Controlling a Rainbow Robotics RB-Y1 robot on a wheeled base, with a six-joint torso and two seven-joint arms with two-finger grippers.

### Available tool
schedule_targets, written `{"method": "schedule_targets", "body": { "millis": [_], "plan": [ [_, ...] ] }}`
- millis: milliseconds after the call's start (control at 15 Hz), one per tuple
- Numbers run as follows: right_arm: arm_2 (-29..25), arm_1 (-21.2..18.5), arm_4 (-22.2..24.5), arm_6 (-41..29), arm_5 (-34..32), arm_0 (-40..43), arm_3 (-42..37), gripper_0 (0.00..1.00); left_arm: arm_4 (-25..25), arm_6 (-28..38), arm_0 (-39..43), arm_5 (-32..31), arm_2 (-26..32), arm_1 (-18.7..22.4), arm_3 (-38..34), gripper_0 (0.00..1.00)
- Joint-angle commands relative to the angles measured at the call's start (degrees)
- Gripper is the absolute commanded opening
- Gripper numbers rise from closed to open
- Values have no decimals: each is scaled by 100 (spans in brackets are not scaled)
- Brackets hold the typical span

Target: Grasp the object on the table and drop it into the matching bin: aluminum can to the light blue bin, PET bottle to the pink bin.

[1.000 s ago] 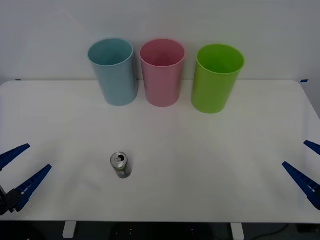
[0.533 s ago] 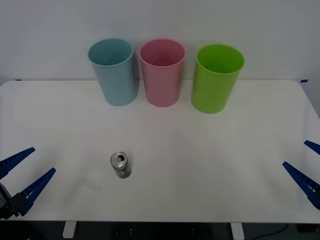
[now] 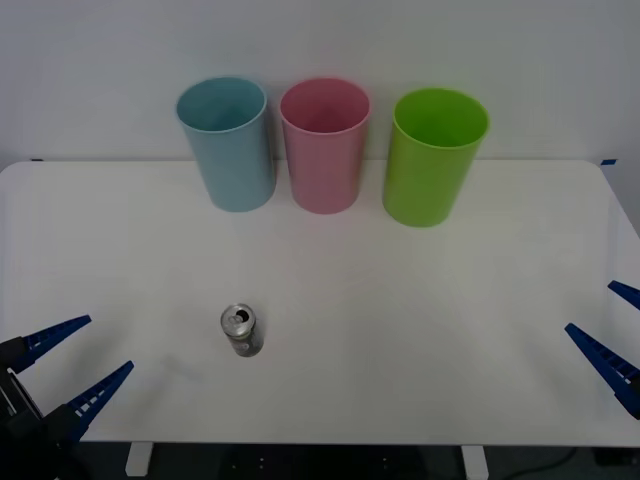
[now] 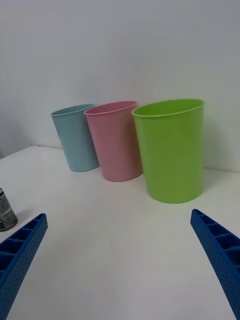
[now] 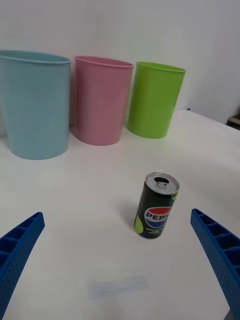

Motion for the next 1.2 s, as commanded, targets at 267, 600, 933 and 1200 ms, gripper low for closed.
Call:
{"method": "schedule_targets", "body": {
  "millis": [267,600,933,1200],
  "plan": [
    [0,0,0,0,0,0,-1,100,-182,-739,35,1,-190,33,353,100],
    [0,0,0,0,0,0,-1,100,20,-1582,-62,10,-586,33,898,100],
    [0,0,0,0,0,0,-1,100,275,-1899,-422,63,-972,24,1530,100],
    [0,0,0,0,0,0,-1,100,319,-1925,-545,221,-1113,-178,1539,100]
  ]
}}
